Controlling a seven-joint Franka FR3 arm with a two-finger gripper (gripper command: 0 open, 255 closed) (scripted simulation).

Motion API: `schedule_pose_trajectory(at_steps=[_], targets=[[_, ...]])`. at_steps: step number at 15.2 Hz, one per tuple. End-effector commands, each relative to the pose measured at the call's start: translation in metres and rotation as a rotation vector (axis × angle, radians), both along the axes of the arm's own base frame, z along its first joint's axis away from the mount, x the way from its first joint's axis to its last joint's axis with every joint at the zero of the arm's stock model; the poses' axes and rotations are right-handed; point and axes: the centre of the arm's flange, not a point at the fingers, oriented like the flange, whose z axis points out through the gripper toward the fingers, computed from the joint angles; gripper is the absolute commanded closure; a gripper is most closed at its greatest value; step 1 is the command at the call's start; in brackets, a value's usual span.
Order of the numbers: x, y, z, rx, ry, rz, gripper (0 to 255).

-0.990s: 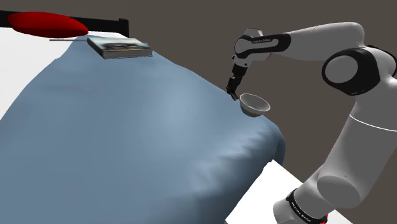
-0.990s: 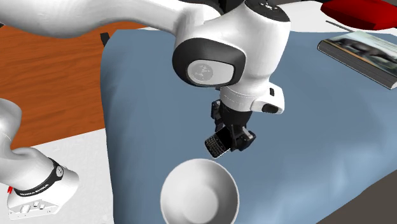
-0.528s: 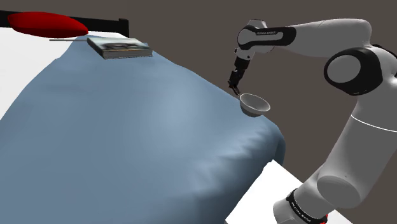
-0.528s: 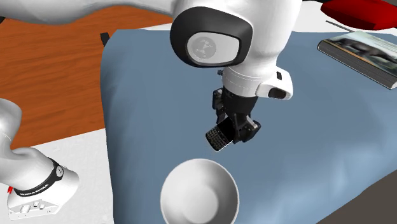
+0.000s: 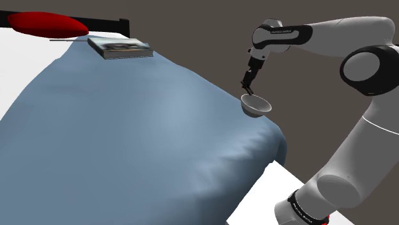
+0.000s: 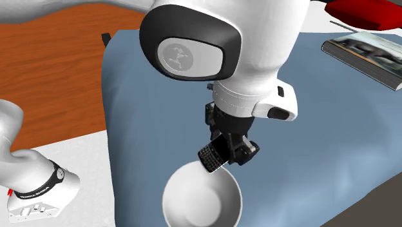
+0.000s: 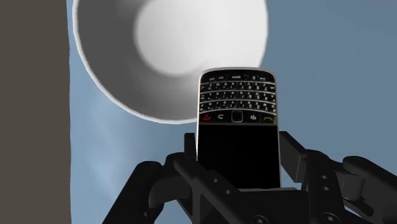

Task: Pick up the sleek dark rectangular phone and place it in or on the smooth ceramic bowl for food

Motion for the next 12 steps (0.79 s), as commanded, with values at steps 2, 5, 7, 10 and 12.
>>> schedule_pose_trajectory(at_steps=[2,5,7,10,12], targets=[[-0.031,-0.026,0.000,0.000,0.000,0.001,255],[-0.059,-0.053,0.002,0.000,0.000,0.001,255],[-0.067,-0.060,-0.003,0.000,0.000,0.001,255],[-0.067,-0.060,-0.019,0.000,0.000,0.001,255],[-0.067,-0.060,-0.030,0.000,0.000,0.001,255]])
